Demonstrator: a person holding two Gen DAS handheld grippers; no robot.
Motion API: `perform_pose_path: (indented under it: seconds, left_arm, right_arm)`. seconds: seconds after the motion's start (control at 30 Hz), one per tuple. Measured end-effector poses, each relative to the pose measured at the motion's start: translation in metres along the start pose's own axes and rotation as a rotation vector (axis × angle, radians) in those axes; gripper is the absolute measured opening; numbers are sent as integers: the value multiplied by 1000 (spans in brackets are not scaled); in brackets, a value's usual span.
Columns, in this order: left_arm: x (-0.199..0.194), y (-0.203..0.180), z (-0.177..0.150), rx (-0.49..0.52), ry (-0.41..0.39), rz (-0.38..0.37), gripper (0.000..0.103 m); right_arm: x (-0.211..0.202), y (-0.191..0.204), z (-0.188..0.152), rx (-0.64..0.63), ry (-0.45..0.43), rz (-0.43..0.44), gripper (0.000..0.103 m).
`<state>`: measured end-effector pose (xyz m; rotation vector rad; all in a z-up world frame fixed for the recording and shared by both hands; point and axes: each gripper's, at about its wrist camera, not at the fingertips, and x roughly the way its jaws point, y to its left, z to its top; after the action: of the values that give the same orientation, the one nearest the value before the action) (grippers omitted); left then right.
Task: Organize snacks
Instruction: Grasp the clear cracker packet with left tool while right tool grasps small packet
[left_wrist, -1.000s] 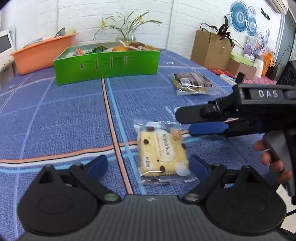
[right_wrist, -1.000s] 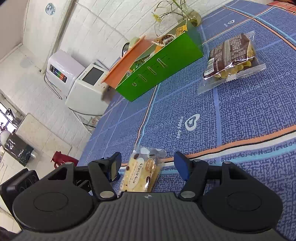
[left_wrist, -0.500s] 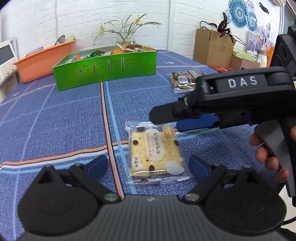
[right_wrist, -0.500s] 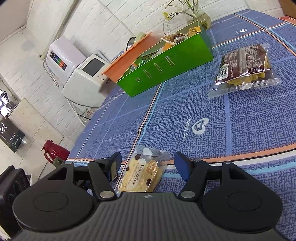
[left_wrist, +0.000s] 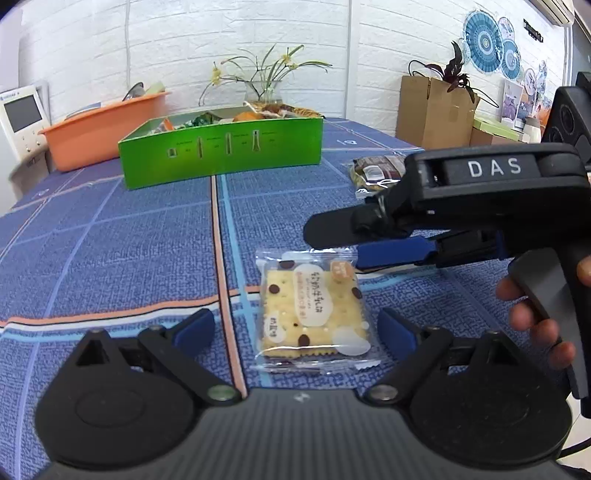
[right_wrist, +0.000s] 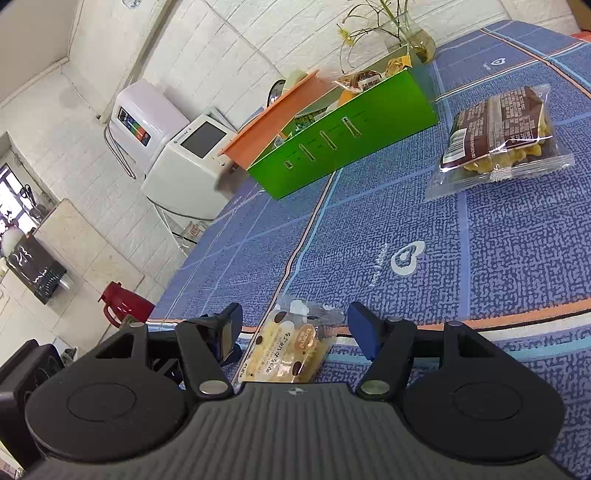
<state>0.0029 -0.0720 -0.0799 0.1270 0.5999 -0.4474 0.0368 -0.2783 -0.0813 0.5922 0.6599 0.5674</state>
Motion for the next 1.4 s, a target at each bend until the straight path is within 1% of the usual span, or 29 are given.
perform_pose_path:
  seconds: [0.1,0.17,0.23,0.27,0.3,0.33,0.37,0.43,0.5,0.57,0.63,0.7,0.93,1.23,1.4]
  left_arm:
    - [0,-1,0,-2,-1,-3,91]
    - [0,-3,0,18,-1,-36,90]
    - [1,-7,1,48,-2,-75,89]
    - [1,-9,1,60,-5,-93,88]
    - [1,-9,1,65,-7,-94,87]
    - [1,-9,1,60,-10,-92,82]
    - [0,-8,0,54,-15,-87,80]
    - [-1,-3,2,32,-19,-88,57]
    - [-1,2,4,23,-19,-81,49]
    - [-1,3,4,28,-18,-89,47]
    - [-1,3,5,34,-17,-91,47]
    - [-1,4,5,38,-16,-97,48]
    - [-7,19,10,-12,-18,-129,49]
    - [-11,34,23,-24,-49,-108,49]
    - [-15,48,36,-25,-79,-83,49]
  right_arm:
    - [1,7,-1,-47,6,-20,103]
    - [3,14,-3,-106,11,-49,103]
    - [5,23,-7,-170,7,-95,100]
    - [8,28,-9,-209,8,-132,87]
    - [9,32,-12,-242,3,-169,67]
    - [9,34,-13,-268,-2,-196,59]
    - [9,33,-14,-267,-3,-196,56]
    - [7,26,-12,-227,-8,-187,52]
    - [5,18,-9,-180,-16,-173,44]
    - [2,12,-9,-136,-23,-156,39]
    - [1,9,-9,-102,-31,-147,31]
    - [-1,9,-10,-91,-35,-136,30]
    - [-7,18,-8,-98,-67,-90,26]
    - [7,35,11,-140,-56,-78,24]
    - [18,50,28,-185,-50,-71,24]
